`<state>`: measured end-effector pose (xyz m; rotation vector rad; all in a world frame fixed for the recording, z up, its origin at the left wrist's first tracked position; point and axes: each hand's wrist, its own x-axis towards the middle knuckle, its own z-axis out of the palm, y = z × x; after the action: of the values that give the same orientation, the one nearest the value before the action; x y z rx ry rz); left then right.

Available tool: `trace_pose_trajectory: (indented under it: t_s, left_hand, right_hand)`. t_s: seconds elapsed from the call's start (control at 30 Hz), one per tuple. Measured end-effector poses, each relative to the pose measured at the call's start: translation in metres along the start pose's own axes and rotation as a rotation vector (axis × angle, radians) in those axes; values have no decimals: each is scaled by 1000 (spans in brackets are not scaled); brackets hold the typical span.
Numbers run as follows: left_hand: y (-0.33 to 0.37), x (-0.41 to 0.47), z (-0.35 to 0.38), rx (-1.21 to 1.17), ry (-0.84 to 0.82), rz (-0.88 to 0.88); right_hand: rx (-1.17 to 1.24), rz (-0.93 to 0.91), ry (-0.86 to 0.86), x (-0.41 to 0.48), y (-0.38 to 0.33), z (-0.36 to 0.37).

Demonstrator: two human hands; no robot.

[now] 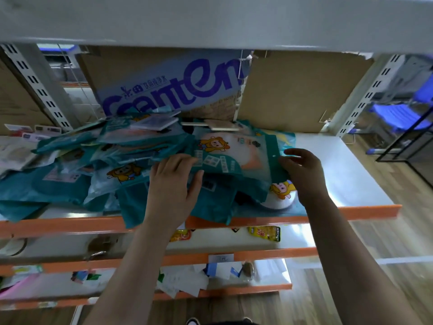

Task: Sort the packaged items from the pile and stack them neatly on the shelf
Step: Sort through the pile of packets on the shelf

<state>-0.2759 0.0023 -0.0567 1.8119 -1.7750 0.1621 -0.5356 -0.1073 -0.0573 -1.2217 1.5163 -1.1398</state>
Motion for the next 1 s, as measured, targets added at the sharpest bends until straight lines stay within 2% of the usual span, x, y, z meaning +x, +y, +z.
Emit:
trace_pose_trajectory:
  t_s: [0.13,0.2,0.27,0.47,0.6,0.67,0.8,1.0]
  left_hand:
    - [8,-1,4,9,7,-11]
    - [10,-2,6,17,9,-24]
    - [11,-3,7,20,6,-30]
    - [13,-11,9,4,44,-25]
    - [14,-13,10,-2,58,-28]
    - [15,-14,11,1,42,-32]
    - [19,-14,13,-5,21,-32]
    - [21,-6,15,-20,11,-15]
  right_hand:
    - [60,252,-213,-12,7,0]
    - [109,273,-303,-21,10,5]
    - [225,266,-323,-27,11,12]
    - [616,168,-218,-24,2,11]
    - [794,239,-58,-13,0,-1]
    - [808,236,-21,-7,4,-4]
    - [681,149,-5,0,4,1]
    - [717,201,10,13,6,-8]
